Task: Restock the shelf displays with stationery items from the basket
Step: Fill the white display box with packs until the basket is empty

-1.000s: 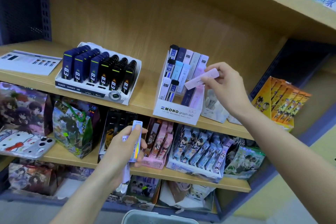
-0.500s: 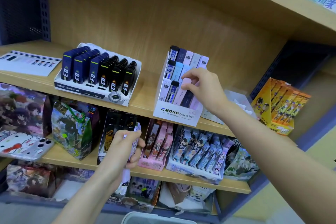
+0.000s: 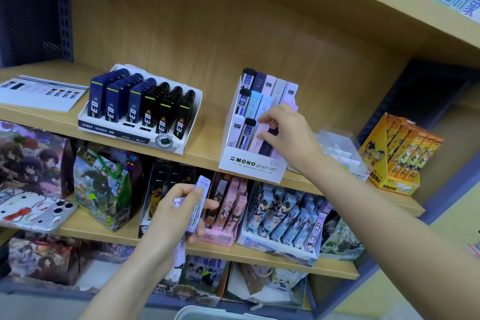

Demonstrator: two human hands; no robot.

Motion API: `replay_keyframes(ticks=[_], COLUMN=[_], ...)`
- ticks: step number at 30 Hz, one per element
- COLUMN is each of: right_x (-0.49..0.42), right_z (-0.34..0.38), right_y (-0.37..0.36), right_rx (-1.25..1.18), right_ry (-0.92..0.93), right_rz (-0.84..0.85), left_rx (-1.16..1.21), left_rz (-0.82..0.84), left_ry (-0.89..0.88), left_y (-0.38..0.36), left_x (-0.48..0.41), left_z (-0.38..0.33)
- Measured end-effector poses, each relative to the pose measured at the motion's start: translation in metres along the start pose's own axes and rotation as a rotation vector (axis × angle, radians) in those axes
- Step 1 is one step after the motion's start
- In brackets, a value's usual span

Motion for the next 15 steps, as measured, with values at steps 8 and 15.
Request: replay_keyframes(ticks=[8,15], right_x=[0.0,-0.003], right_z=[0.0,0.006], right_y=[-0.004,0.03], right_rx=[0.001,-0.28], right_ry=[-0.047,-0.118], right_rz=[-0.021,-0.195], left_rx=[-0.021,0.018], left_rz=[0.012,0.014], left_ry=[-0.025,-0.06], left_y=[0.0,0.0], left_x=[-0.001,-0.001], left_z=[0.0,-0.005])
Point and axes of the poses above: each hand's wrist, its own x-axis away from the middle knuckle, its own y-axis out of the back of the hand, z = x × y, the point moved 2 cm from there along -x, towards the middle knuckle, and after that the axes turned 4 degrees about y, right-handed, at the moved point
